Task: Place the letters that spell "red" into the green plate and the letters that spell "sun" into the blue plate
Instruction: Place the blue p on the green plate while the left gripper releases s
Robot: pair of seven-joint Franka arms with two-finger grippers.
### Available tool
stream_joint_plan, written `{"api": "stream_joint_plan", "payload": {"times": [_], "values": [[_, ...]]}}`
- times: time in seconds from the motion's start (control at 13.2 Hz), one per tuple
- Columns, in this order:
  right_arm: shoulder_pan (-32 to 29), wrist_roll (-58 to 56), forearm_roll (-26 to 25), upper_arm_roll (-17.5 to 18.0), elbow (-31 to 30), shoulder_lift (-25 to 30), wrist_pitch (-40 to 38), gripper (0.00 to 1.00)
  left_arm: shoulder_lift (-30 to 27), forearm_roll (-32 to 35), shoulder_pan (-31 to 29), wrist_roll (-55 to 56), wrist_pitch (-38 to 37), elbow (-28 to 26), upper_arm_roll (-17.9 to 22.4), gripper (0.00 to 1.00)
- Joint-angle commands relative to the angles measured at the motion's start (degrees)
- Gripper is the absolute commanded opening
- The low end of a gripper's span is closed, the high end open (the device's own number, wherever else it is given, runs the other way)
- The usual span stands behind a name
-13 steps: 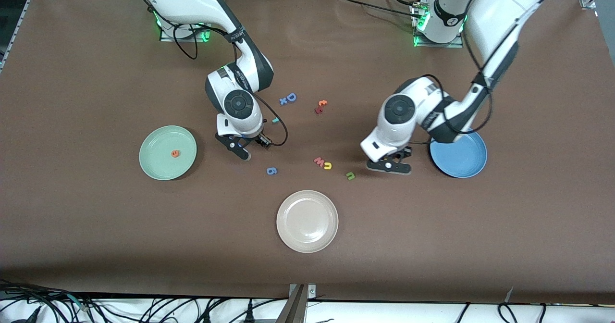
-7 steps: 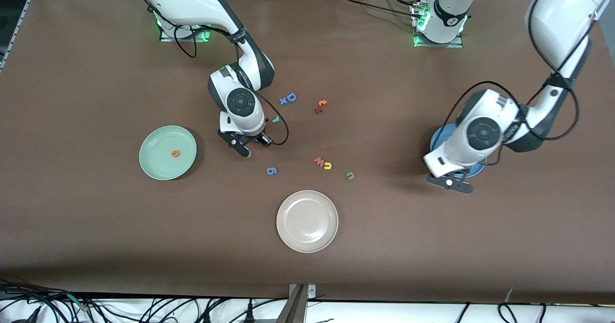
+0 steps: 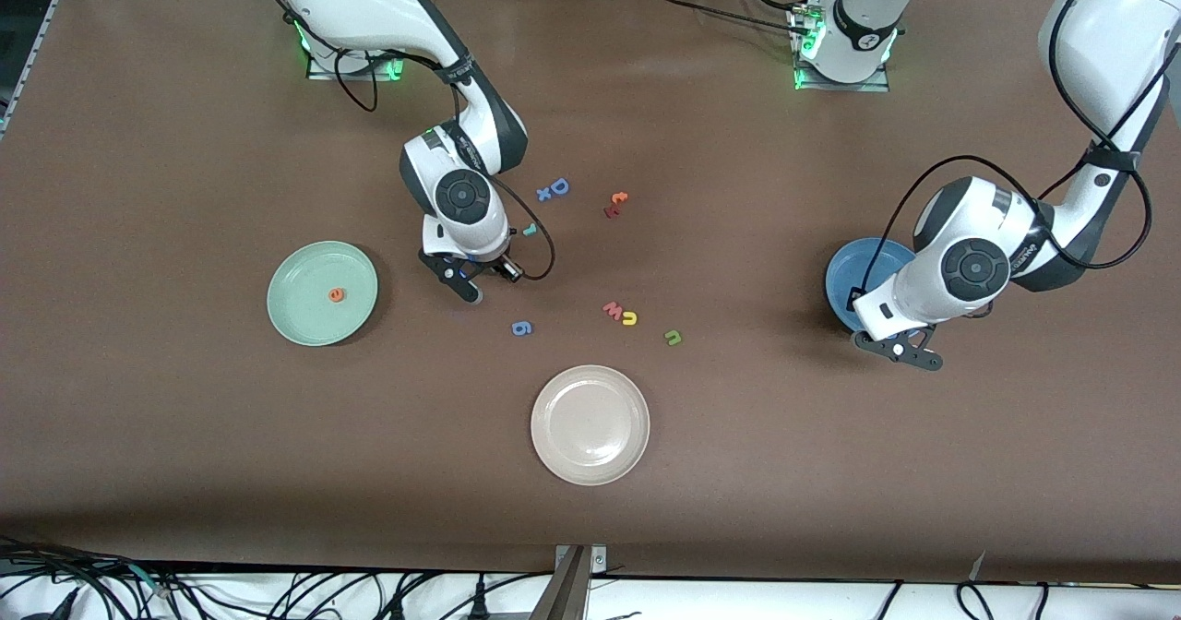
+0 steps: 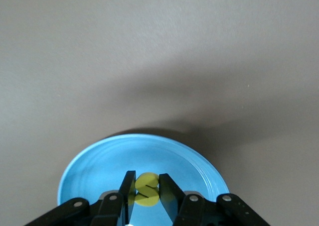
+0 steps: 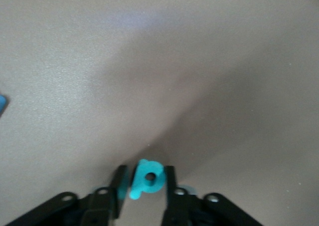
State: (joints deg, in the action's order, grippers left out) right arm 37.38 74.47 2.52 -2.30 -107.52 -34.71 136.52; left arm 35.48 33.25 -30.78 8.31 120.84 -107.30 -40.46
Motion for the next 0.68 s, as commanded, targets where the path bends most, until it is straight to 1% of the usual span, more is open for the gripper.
{"api": "stream_joint_plan", "payload": {"times": [0.0, 0.08, 0.15, 0.3, 0.38, 0.45, 0.53, 0.61], "values": [[0.24, -0.28, 0.82, 0.02, -0.59, -0.10, 0.41, 0.17, 1.51, -1.52, -1.03, -0.84, -0.69, -0.62, -0.67, 0.22], [0.24, -0.46, 0.73, 0.02, -0.41, -0.10, 0.32, 0.16, 1.70, -1.52, -1.03, -0.84, -0.69, -0.63, -0.50, 0.26], [0.24, -1.07, 0.73, 0.02, -0.24, -0.10, 0.15, 0.16, 1.70, -1.52, -1.21, -0.75, -0.69, -0.63, -0.50, 0.35], [0.15, -2.74, 0.73, -0.07, 0.55, 0.60, -0.29, 0.16, 2.14, -1.52, -1.29, -0.23, -0.69, -0.54, -0.49, 0.70], [0.15, -4.14, 0.55, -0.16, 0.73, 1.30, -1.25, 0.16, 2.05, -1.52, -1.21, -0.22, -0.69, -0.45, -0.41, 0.73], [0.06, -7.11, 0.47, -0.60, 0.90, 1.83, -2.74, 0.16, 1.88, -1.60, -1.21, -0.05, -0.69, -0.19, -0.49, 0.73], [-0.37, -10.97, 0.46, -1.64, 0.91, 2.79, -4.58, 0.16, 1.61, -2.56, -1.03, 0.48, -0.95, 0.07, -0.93, 0.73], [-0.38, -15.01, 0.55, -3.66, 0.99, 4.02, -6.86, 0.16, 1.26, -4.83, -0.51, 0.74, -2.00, 0.69, -1.37, 0.74]]}}
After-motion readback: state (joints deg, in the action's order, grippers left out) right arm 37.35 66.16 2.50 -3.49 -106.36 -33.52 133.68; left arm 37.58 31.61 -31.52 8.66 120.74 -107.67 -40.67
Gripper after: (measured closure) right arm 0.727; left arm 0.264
